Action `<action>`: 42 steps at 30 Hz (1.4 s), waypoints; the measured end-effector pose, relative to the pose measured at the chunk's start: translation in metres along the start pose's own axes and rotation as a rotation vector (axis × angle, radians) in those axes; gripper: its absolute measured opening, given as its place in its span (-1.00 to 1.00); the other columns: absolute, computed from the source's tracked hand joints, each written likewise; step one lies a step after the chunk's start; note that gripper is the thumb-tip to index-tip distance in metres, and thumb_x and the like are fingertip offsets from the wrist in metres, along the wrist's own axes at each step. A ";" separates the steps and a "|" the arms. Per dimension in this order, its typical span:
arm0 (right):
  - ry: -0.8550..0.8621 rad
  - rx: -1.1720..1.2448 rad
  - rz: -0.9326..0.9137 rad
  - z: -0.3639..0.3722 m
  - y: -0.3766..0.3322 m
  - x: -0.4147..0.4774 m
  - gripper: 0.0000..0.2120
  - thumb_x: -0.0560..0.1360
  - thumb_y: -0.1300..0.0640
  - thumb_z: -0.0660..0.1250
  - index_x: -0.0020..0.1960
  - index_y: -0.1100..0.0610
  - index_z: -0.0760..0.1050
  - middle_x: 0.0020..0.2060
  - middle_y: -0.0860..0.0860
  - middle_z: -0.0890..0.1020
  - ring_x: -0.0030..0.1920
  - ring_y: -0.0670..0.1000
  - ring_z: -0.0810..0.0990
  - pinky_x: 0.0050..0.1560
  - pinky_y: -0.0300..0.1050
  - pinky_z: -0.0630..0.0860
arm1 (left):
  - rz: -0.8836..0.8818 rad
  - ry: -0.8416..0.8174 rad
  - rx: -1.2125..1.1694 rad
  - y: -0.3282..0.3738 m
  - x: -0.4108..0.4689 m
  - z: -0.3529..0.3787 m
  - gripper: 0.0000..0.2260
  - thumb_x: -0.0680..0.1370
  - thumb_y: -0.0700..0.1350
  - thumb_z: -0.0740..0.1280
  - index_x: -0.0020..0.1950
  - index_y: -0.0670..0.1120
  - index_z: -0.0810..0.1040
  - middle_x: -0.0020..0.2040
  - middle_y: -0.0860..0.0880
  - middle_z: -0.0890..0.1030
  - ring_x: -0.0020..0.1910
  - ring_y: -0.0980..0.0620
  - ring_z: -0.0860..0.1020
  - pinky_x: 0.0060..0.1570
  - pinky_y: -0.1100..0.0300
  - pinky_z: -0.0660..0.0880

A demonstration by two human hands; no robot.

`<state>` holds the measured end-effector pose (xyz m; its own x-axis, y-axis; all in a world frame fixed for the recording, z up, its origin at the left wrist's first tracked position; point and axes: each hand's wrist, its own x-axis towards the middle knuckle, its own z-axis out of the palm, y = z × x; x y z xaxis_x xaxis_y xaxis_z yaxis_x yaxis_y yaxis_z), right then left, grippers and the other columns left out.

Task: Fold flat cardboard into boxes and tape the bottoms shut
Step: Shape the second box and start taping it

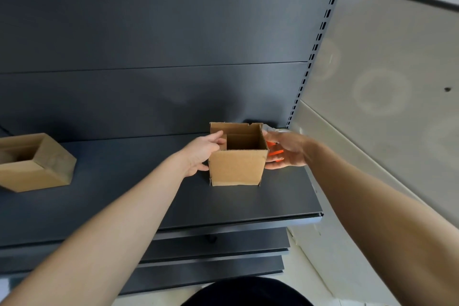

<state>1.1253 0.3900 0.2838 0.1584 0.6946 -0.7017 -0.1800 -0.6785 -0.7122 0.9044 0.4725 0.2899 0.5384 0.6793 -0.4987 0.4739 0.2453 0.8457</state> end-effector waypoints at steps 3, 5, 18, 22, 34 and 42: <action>0.008 -0.003 0.003 0.001 0.000 -0.001 -0.59 0.52 -0.10 0.31 0.19 0.19 0.47 0.09 0.21 0.60 0.08 0.19 0.62 0.03 0.12 0.60 | 0.007 -0.027 -0.008 -0.004 0.000 -0.001 -0.48 0.61 -0.27 0.14 0.53 0.08 0.19 0.39 0.10 0.40 0.34 0.04 0.33 0.36 -0.22 0.27; 0.014 -0.033 0.006 0.003 -0.002 -0.003 -0.62 0.53 -0.10 0.30 0.16 0.18 0.48 0.08 0.20 0.60 0.08 0.18 0.61 0.05 0.12 0.59 | 0.016 -0.047 -0.011 -0.006 0.001 -0.002 -0.47 0.61 -0.25 0.16 0.54 0.09 0.16 0.42 0.11 0.37 0.38 0.03 0.31 0.37 -0.21 0.25; 0.081 -0.219 -0.004 0.027 0.002 0.005 -0.70 0.54 0.02 0.34 0.26 -0.03 0.45 0.07 0.14 0.61 0.03 0.16 0.63 0.00 0.16 0.62 | 0.033 -0.195 -0.083 -0.015 0.002 -0.012 -0.24 0.47 0.01 0.41 0.55 0.13 0.07 0.47 0.14 0.30 0.45 0.04 0.24 0.42 -0.25 0.14; 0.055 -0.195 -0.017 0.027 0.005 0.006 -0.75 0.55 -0.01 0.32 0.21 -0.04 0.47 -0.04 0.11 0.62 -0.11 0.10 0.65 0.02 0.16 0.61 | 0.031 -0.203 -0.088 -0.016 0.003 -0.017 -0.23 0.46 -0.05 0.43 0.55 0.12 0.07 0.45 0.12 0.33 0.43 0.02 0.27 0.40 -0.26 0.17; -0.018 -0.103 0.066 0.024 -0.006 -0.004 -0.32 0.39 -0.46 0.17 0.05 0.13 0.54 -0.45 0.03 0.58 -0.48 0.04 0.56 0.13 0.28 0.52 | 0.037 -0.138 -0.120 -0.015 0.006 -0.019 -0.34 0.46 -0.09 0.45 0.49 0.11 0.23 0.28 0.11 0.50 0.33 0.00 0.37 0.31 -0.28 0.30; 0.028 -0.087 0.093 0.029 -0.011 0.002 -0.18 0.35 -0.53 0.07 0.26 0.09 0.50 -0.27 0.08 0.58 -0.30 0.15 0.54 0.07 0.38 0.51 | 0.211 0.207 0.044 -0.023 0.013 0.003 -0.52 0.47 -0.12 0.44 0.25 0.06 0.25 0.09 -0.16 0.49 0.04 -0.04 0.51 0.00 0.13 0.45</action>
<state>1.0996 0.4059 0.2904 0.1722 0.6215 -0.7643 -0.1105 -0.7588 -0.6419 0.9026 0.4737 0.2635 0.4769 0.8396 -0.2600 0.3987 0.0570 0.9153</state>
